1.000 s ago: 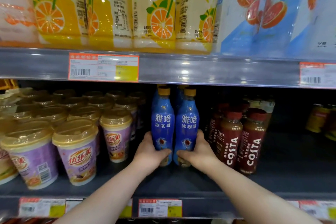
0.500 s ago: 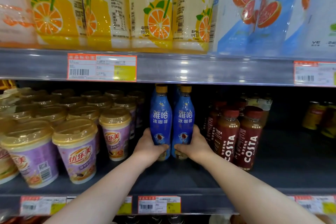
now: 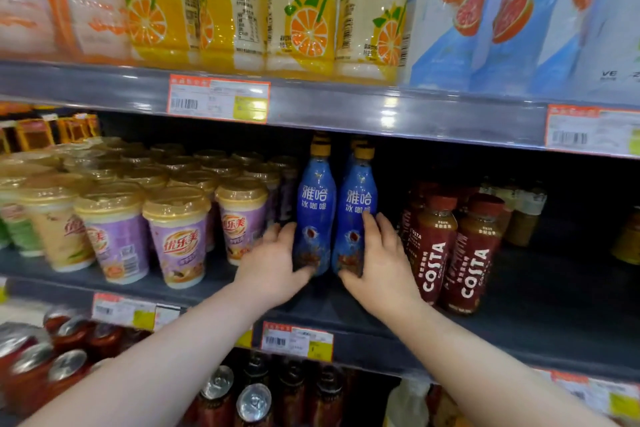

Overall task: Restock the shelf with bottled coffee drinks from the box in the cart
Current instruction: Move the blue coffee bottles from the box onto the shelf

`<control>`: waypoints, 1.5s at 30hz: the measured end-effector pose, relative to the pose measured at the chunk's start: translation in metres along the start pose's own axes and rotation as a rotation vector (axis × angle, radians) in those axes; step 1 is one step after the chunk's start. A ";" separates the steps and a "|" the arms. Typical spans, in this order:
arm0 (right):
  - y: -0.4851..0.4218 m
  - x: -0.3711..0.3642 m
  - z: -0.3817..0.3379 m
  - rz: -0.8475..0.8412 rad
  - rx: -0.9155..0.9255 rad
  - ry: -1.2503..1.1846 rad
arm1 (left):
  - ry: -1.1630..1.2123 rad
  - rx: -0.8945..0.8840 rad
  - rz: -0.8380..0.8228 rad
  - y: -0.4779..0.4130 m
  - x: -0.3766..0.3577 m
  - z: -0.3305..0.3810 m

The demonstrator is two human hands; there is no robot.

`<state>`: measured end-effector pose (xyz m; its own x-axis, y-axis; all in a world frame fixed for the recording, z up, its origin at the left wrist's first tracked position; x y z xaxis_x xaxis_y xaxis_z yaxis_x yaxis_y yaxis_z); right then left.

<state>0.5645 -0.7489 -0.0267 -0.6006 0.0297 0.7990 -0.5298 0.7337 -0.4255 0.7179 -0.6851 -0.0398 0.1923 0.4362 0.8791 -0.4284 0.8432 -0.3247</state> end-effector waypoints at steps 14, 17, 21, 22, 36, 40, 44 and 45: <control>0.039 -0.050 -0.096 -0.266 0.355 0.275 | -0.360 0.042 -0.005 0.092 0.037 -0.060; 0.050 -0.067 -0.132 -0.299 0.403 0.258 | -0.391 0.099 -0.005 0.122 0.054 -0.093; 0.075 -0.100 -0.198 -0.357 0.468 0.223 | -0.445 0.214 -0.031 0.174 0.084 -0.153; 0.084 -0.110 -0.217 -0.378 0.490 0.215 | -0.446 0.246 -0.034 0.190 0.094 -0.170; 0.250 -0.253 -0.454 -0.649 0.784 0.096 | -0.463 0.717 -0.134 0.447 0.184 -0.374; 0.281 -0.276 -0.490 -0.711 0.854 0.082 | -0.443 0.819 -0.128 0.487 0.193 -0.406; 0.286 -0.303 -0.514 -0.746 0.906 0.095 | -0.416 0.869 -0.130 0.507 0.192 -0.428; 0.286 -0.311 -0.520 -0.757 0.915 0.092 | -0.408 0.888 -0.136 0.512 0.190 -0.434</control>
<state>0.9115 -0.1955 -0.1758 0.0738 -0.1265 0.9892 -0.9842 -0.1696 0.0517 0.9188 -0.0342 -0.1901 0.0409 0.0704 0.9967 -0.9645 0.2634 0.0210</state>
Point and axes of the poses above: each hand's wrist, its own y-axis away from the middle knuckle, its own x-axis out of the back of the hand, z = x × y, the point moved 7 cm from there along -y, towards the middle knuckle, and after that the axes turned 2 degrees about -y, right-handed, at the moved point
